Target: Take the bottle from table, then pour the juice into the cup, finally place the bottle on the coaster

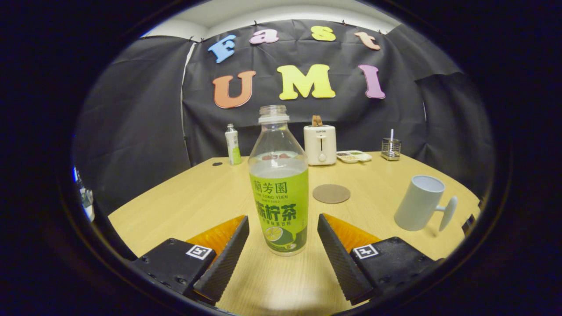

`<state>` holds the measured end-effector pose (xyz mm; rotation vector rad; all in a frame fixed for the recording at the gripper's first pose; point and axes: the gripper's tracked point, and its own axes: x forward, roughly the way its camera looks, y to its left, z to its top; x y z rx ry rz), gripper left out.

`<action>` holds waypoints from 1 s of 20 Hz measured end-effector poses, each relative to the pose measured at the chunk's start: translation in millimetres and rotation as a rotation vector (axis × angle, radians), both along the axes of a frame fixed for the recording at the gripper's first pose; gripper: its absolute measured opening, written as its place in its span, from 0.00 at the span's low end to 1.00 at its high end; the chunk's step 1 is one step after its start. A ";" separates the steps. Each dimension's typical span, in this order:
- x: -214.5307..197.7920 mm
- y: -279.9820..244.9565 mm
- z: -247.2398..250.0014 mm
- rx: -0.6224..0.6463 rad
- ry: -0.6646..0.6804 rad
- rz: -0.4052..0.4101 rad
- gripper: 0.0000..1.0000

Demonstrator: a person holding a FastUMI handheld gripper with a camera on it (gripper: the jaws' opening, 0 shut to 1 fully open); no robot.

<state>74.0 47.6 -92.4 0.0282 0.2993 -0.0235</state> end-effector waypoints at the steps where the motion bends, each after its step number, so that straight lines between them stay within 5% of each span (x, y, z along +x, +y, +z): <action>1: 3.6 -0.7 -1.2 0.002 0.006 -0.002 1.00; 8: 24.1 -0.5 -0.8 0.007 0.018 -0.002 1.00; 14: 32.9 -0.8 2.9 0.053 0.018 -0.003 0.84; 20: 32.9 -5.2 11.0 0.172 0.013 -0.017 0.81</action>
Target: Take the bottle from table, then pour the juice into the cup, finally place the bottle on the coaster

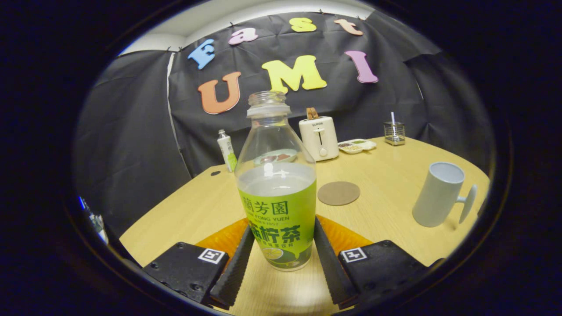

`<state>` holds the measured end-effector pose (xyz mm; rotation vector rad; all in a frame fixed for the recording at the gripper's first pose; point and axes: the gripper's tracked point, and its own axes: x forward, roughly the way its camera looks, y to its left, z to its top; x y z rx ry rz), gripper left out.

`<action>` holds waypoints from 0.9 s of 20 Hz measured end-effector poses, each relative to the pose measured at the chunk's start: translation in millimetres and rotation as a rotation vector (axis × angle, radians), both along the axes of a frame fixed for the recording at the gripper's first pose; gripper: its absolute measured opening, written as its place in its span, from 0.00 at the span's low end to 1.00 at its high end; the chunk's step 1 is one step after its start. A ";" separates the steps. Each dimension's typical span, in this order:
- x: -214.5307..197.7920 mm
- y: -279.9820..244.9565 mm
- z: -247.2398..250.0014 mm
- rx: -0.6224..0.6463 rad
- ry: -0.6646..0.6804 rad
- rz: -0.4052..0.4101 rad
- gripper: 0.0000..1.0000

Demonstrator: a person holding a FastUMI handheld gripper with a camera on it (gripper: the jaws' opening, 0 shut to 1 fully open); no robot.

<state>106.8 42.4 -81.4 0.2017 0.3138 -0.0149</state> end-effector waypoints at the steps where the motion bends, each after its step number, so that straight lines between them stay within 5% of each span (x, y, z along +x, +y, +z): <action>1: -0.1 -0.9 2.8 0.022 0.001 -0.006 0.81; 8: 5.9 -11.9 25.3 0.250 -0.002 -0.066 0.80; 18: 16.4 -32.5 58.2 0.764 -0.061 -0.114 0.77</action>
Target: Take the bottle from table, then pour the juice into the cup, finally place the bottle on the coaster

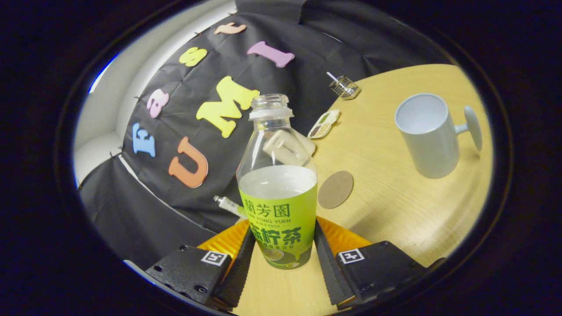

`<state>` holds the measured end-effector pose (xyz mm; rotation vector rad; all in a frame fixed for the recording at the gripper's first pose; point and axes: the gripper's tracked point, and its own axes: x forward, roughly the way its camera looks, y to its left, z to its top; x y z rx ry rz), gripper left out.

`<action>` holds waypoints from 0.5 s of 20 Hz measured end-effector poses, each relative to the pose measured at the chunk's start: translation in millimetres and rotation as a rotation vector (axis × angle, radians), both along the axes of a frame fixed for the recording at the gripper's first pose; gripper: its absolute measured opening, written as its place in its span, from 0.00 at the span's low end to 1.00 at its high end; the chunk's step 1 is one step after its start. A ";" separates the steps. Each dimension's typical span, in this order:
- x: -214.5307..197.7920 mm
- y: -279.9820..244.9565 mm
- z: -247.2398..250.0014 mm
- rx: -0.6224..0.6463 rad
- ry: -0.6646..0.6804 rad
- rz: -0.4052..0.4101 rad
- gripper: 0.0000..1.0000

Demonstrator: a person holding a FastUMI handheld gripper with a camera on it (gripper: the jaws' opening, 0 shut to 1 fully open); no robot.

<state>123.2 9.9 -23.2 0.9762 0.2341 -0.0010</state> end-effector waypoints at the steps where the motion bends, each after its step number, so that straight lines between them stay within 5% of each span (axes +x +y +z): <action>1: 0.1 -3.3 1.1 0.047 -0.002 -0.010 0.77; 10: 2.9 -28.0 9.6 0.383 -0.004 -0.077 0.77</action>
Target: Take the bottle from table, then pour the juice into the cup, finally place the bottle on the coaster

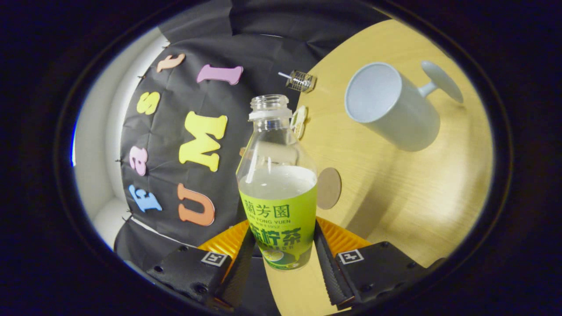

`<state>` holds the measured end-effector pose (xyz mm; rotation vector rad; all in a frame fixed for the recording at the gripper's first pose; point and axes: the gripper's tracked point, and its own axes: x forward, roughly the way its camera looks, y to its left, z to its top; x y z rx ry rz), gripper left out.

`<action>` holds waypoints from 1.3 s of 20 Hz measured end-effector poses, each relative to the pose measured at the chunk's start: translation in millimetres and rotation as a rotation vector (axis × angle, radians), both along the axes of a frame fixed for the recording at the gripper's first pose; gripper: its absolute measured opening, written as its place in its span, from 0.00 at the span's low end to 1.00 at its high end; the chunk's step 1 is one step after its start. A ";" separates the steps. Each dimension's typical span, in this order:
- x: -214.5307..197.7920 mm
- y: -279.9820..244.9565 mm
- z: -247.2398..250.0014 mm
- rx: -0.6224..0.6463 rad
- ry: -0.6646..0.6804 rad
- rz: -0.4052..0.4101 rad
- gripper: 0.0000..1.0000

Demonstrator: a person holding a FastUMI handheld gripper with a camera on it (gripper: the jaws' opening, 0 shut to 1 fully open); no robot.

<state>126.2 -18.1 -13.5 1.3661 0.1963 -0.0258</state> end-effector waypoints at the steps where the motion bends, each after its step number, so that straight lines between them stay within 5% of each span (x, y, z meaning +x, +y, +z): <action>1: 0.8 -1.5 3.1 0.036 -0.010 -0.003 0.76; 16: -0.1 -18.8 57.6 0.491 -0.234 -0.055 0.76; 26: -10.7 -21.9 47.7 0.571 -0.277 -0.079 0.76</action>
